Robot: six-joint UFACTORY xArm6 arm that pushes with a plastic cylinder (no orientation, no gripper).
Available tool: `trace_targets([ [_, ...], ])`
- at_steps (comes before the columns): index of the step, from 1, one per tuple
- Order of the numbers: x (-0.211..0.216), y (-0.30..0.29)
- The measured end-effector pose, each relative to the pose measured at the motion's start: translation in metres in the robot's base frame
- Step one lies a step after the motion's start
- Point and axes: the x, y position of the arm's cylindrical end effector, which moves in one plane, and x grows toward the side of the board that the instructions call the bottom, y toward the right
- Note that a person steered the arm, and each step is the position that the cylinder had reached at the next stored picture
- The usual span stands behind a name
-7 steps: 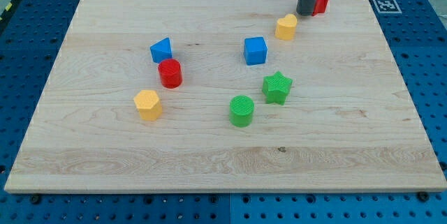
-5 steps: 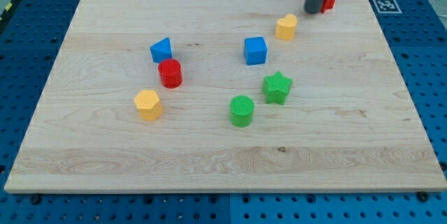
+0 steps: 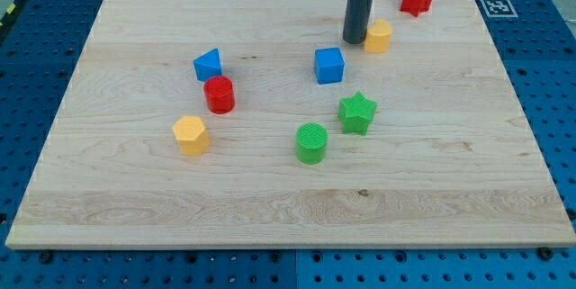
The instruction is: Push yellow heart closer to the red star
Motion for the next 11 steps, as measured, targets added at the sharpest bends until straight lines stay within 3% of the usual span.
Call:
trace_targets([
  [2,0.049,0.007],
  [3,0.053,0.011],
  [6,0.023,0.007],
  [11,0.019,0.088],
])
